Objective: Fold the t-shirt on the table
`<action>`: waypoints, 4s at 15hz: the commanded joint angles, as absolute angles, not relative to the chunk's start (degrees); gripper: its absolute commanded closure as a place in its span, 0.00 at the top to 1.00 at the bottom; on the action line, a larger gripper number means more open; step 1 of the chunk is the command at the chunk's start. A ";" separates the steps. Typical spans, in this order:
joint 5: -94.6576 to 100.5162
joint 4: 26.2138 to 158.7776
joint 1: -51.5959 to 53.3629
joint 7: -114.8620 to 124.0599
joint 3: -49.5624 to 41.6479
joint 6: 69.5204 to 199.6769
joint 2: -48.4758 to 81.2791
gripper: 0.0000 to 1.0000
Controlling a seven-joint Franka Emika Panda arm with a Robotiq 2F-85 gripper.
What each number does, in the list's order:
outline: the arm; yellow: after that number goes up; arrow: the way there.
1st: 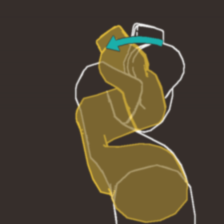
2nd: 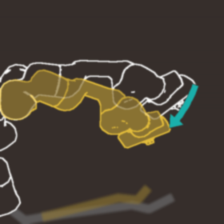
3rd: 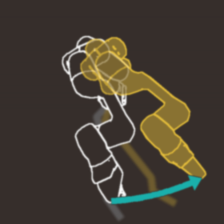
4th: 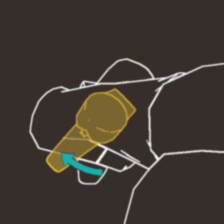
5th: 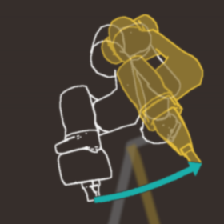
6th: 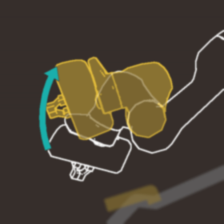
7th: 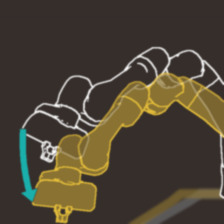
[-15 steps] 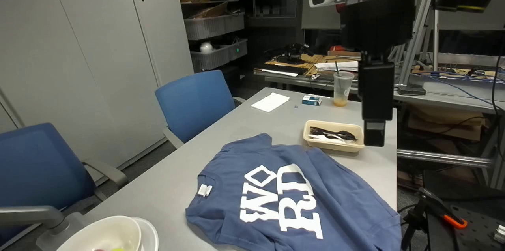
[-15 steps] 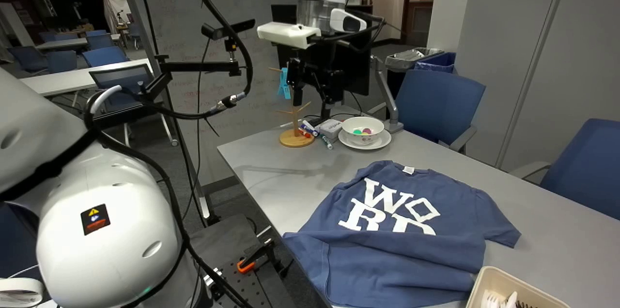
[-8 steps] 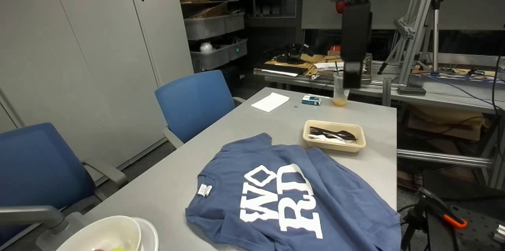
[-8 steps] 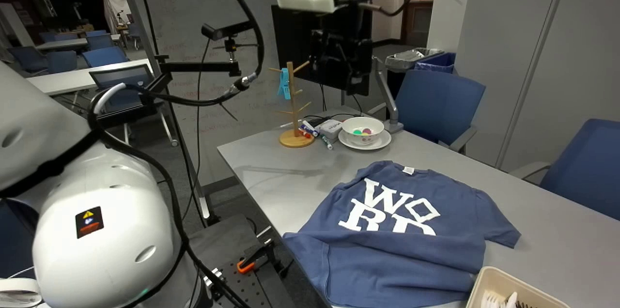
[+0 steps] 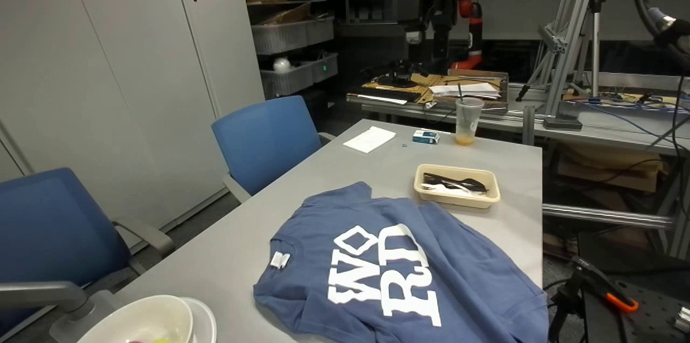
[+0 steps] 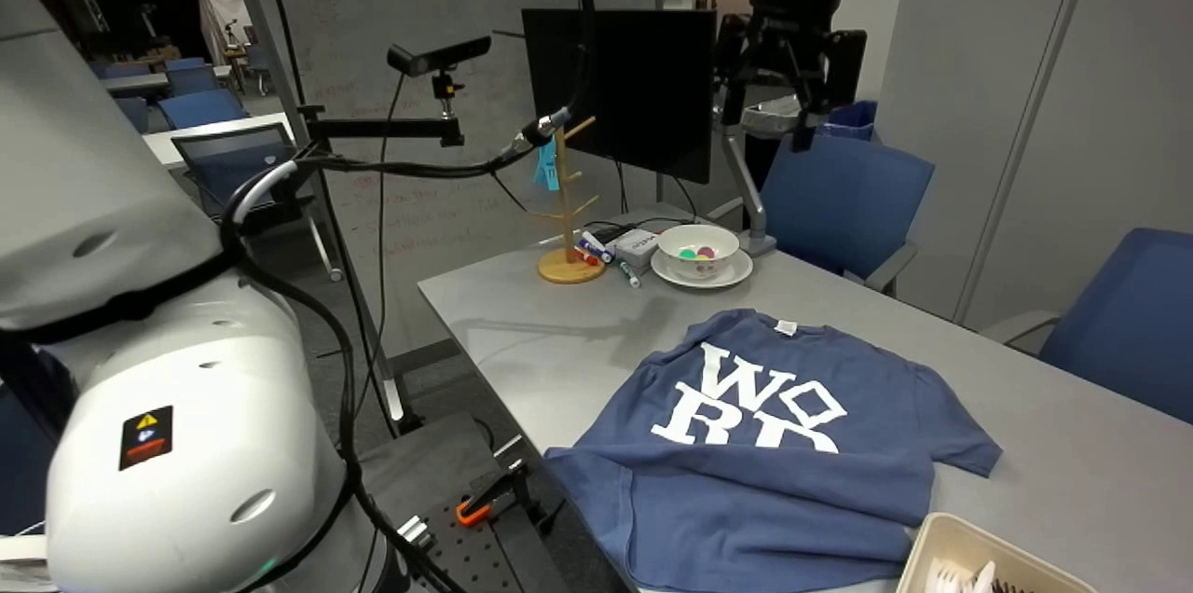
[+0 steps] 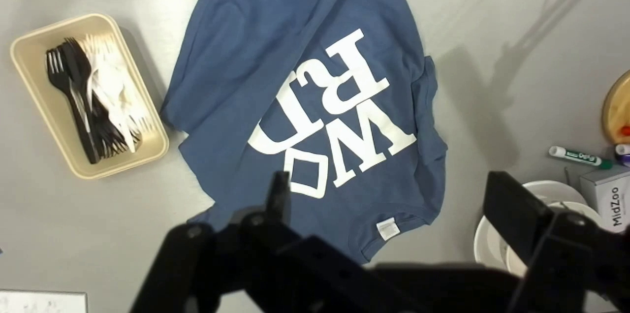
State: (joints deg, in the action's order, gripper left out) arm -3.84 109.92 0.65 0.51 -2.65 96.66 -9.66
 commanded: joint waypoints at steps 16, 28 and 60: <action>-3.12 136.87 -1.49 6.90 -2.07 107.25 -9.40 1.00; -5.51 136.11 -1.23 6.79 -2.13 105.00 -8.06 1.00; -6.58 126.68 -1.47 18.38 -0.39 96.53 -13.86 1.00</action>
State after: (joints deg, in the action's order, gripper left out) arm -6.47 126.77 -0.84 18.51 -0.95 96.64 -13.89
